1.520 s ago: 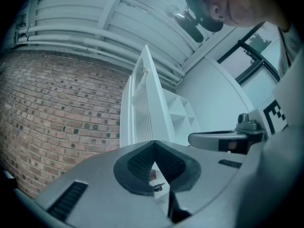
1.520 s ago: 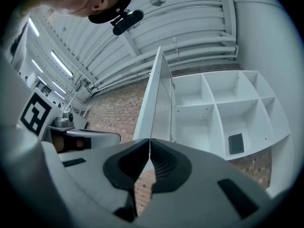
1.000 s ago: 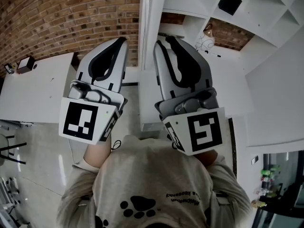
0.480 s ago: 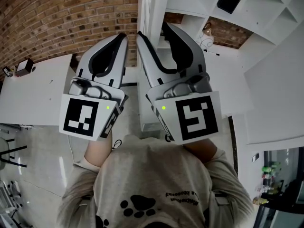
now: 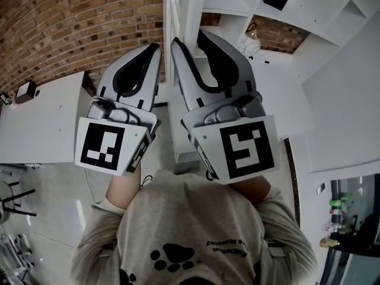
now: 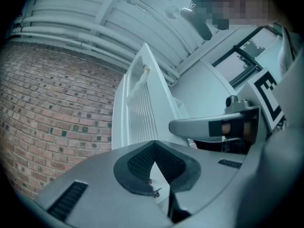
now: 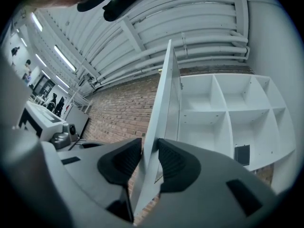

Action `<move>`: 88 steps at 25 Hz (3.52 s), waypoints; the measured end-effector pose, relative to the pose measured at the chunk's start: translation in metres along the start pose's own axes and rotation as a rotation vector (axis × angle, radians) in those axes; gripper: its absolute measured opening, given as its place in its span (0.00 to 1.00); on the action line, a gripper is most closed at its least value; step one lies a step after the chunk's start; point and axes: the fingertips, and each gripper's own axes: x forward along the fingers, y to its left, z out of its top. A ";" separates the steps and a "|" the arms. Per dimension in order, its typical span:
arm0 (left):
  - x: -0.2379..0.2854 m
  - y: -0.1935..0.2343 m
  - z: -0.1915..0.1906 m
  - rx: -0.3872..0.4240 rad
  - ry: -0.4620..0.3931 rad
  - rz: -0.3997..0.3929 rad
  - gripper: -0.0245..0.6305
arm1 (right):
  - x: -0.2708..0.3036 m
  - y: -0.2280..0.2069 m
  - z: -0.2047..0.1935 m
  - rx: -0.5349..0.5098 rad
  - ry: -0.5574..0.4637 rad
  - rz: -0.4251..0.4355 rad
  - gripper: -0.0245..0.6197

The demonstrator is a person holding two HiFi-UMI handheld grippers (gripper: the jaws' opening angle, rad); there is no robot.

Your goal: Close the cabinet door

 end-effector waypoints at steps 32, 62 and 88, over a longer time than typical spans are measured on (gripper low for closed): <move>0.107 -0.076 -0.019 0.021 0.005 -0.024 0.05 | -0.035 -0.145 -0.034 0.119 0.022 0.052 0.18; 0.193 -0.090 -0.049 0.070 0.029 -0.023 0.05 | 0.013 -0.277 -0.085 0.226 0.035 0.215 0.22; 0.278 -0.103 -0.068 0.091 0.037 -0.033 0.05 | 0.056 -0.324 -0.114 0.301 0.012 0.353 0.23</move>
